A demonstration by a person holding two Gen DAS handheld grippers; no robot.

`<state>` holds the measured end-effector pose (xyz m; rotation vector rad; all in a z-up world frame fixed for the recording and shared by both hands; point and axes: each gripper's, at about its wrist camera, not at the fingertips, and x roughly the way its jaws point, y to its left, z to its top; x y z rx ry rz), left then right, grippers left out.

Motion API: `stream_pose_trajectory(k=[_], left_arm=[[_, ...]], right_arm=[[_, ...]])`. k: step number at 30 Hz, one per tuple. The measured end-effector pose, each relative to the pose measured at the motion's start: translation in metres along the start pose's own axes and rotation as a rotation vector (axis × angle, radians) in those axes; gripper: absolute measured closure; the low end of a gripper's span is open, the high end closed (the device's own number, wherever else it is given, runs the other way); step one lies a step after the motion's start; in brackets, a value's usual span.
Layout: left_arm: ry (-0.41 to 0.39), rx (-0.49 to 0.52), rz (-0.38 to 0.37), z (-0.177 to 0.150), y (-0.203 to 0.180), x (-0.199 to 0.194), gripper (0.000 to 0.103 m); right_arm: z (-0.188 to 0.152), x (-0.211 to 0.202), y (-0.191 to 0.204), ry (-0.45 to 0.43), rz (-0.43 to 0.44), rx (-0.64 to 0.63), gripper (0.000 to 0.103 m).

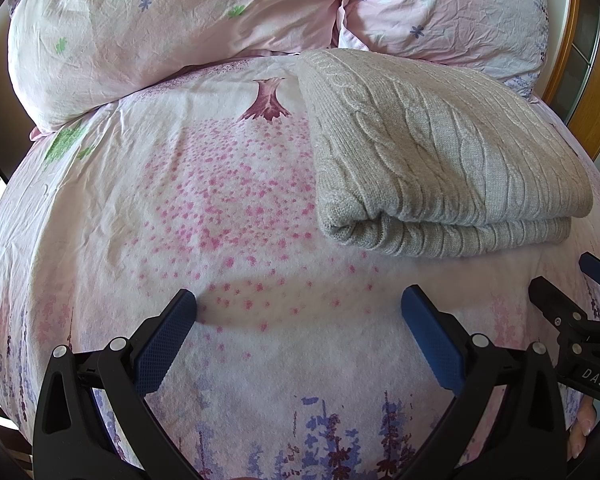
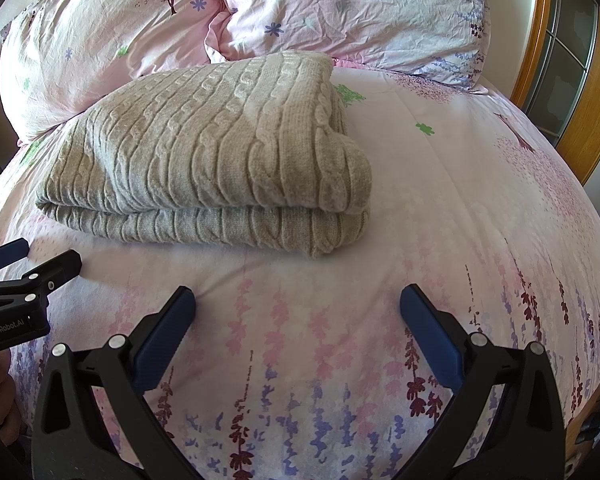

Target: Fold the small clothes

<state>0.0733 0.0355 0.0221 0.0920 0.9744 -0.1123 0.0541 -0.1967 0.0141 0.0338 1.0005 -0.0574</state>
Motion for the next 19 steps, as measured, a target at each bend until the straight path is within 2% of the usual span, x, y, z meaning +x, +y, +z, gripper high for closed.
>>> stream_pose_trajectory(k=[19], left_arm=[[0.002, 0.001, -0.001, 0.0011, -0.0008, -0.0002, 0.001]], right_arm=[[-0.0004, -0.0002, 0.0003, 0.000, -0.001, 0.001, 0.002]])
